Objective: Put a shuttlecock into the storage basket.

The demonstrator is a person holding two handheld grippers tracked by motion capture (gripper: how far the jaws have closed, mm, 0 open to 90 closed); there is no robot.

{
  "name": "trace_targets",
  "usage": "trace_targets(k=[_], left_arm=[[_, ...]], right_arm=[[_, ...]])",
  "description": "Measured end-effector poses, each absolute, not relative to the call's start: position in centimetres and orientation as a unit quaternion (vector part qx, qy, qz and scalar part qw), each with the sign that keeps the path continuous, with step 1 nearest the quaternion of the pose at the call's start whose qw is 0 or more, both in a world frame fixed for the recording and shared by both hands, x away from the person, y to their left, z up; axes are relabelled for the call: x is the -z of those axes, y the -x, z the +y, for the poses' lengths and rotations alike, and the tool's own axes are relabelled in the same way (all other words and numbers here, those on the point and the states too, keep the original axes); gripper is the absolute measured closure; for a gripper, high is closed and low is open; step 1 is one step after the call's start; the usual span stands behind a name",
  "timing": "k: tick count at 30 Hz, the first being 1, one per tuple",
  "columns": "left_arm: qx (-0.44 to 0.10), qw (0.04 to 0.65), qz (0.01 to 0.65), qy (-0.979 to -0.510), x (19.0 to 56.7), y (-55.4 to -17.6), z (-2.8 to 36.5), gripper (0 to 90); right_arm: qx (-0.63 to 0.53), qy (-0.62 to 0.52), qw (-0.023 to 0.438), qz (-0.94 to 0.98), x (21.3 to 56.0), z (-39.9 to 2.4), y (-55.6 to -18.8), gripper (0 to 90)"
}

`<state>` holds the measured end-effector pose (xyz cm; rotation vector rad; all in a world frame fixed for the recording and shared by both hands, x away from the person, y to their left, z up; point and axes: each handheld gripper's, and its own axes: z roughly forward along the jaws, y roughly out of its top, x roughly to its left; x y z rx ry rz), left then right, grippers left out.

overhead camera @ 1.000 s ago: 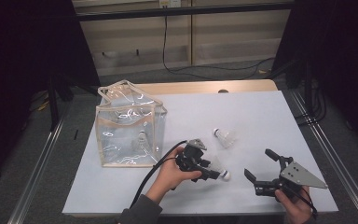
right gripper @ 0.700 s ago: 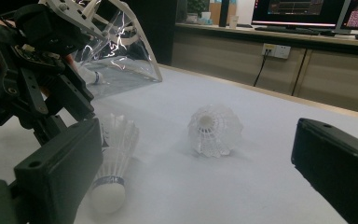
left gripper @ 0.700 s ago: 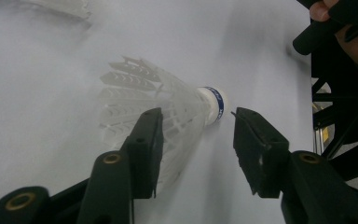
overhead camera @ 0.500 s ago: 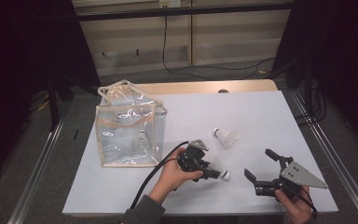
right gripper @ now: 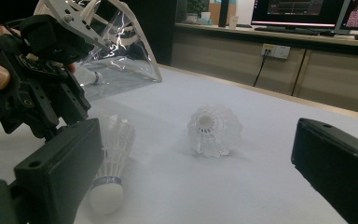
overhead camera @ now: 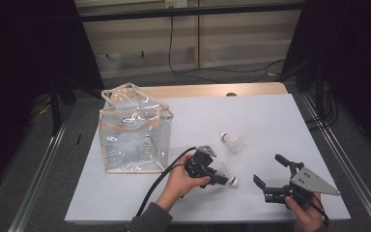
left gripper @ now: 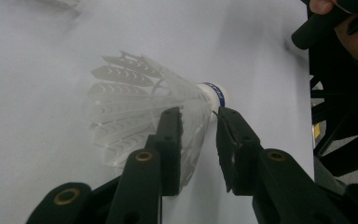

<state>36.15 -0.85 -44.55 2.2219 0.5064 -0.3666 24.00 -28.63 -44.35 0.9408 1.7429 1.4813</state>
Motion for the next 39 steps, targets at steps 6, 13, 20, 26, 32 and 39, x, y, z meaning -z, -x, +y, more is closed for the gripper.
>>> trace_targets(k=[6, 13, 20, 26, 32, 39], left_arm=[[0.140, 0.412, 0.201, -0.877, 44.56, -36.20, -0.80, 71.5], [0.150, 0.411, 0.207, -0.875, 44.64, -36.08, -0.94, 73.4], [0.165, 0.407, 0.215, -0.872, 45.03, -35.90, -1.24, 78.7], [0.166, 0.412, 0.211, -0.871, 45.03, -35.87, -1.31, 83.1], [0.166, 0.414, 0.207, -0.870, 44.87, -35.71, -1.32, 87.4], [0.172, 0.408, 0.207, -0.872, 44.71, -35.58, -1.23, 88.2]], right_arm=[[-0.566, -0.359, 0.328, 0.666, 44.35, -28.66, -24.01, 1.7], [-0.565, -0.359, 0.329, 0.666, 44.34, -28.68, -24.02, 1.7], [-0.566, -0.359, 0.328, 0.666, 44.33, -28.60, -24.04, 1.7], [-0.565, -0.359, 0.329, 0.666, 44.35, -28.66, -24.06, 1.8], [-0.566, -0.359, 0.328, 0.666, 44.34, -28.55, -24.09, 1.7], [-0.566, -0.359, 0.328, 0.665, 44.36, -28.52, -24.22, 1.7]])
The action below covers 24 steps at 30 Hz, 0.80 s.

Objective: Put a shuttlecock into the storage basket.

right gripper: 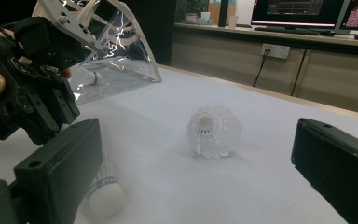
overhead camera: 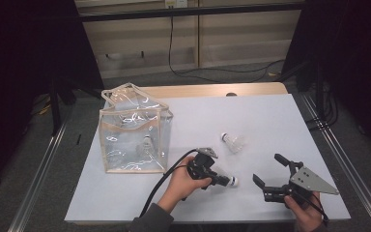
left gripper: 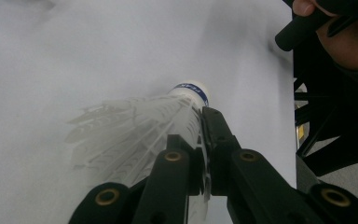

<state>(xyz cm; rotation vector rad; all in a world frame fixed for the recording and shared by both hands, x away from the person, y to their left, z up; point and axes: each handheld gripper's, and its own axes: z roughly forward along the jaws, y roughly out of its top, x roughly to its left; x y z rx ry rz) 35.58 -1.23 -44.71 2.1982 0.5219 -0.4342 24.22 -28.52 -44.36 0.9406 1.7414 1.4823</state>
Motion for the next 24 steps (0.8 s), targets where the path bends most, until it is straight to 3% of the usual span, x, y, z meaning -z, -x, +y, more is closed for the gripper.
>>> trace_targets(k=[24], left_arm=[[0.177, 0.406, 0.214, -0.871, 43.0, -35.6, 0.2, 89.1]], right_arm=[[-0.564, -0.360, 0.327, 0.667, 44.4, -28.3, -24.4, 1.7]])
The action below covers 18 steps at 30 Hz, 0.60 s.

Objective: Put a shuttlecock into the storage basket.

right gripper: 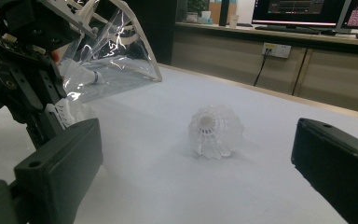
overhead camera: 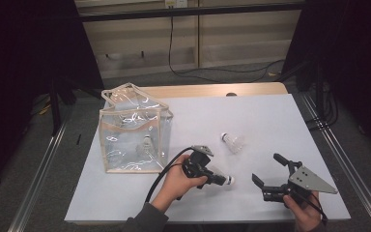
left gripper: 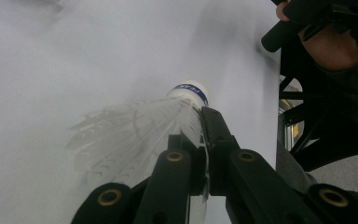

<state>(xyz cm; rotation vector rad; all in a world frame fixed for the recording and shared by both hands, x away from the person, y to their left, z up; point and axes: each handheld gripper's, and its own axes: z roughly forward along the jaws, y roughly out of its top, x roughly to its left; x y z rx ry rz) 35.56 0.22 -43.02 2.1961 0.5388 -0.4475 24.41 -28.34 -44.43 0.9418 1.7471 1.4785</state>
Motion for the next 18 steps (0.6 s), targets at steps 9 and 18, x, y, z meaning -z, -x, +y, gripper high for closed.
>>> trace_targets(k=[9, 18], left_arm=[[0.177, 0.407, 0.218, -0.869, 42.3, -35.5, 0.7, 89.0], [0.175, 0.404, 0.214, -0.872, 41.9, -35.5, 0.7, 89.1]], right_arm=[[-0.565, -0.358, 0.325, 0.668, 44.4, -28.3, -24.6, 1.7], [-0.566, -0.357, 0.328, 0.667, 44.4, -28.3, -24.6, 1.7]])
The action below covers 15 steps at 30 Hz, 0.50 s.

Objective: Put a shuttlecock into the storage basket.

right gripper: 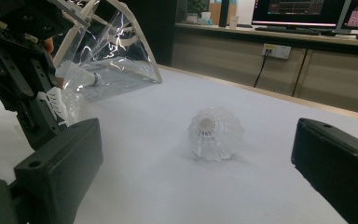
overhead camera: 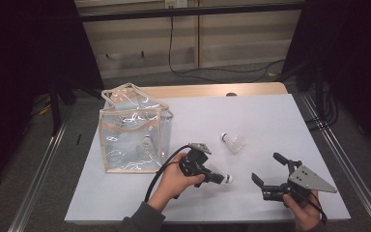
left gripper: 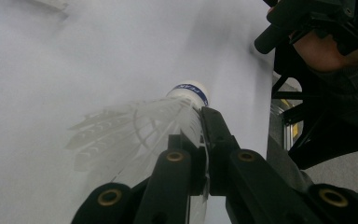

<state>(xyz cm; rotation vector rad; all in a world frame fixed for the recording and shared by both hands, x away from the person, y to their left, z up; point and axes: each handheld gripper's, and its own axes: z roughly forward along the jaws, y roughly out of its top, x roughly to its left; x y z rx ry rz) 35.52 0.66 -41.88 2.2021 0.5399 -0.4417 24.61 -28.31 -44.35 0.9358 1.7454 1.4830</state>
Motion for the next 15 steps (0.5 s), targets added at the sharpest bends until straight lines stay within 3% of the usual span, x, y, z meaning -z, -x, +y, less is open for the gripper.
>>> trace_targets(k=[15], left_arm=[[0.173, 0.402, 0.215, -0.873, 40.8, -35.7, 1.1, 89.2]], right_arm=[[-0.565, -0.355, 0.326, 0.670, 44.4, -28.2, -24.6, 1.7]])
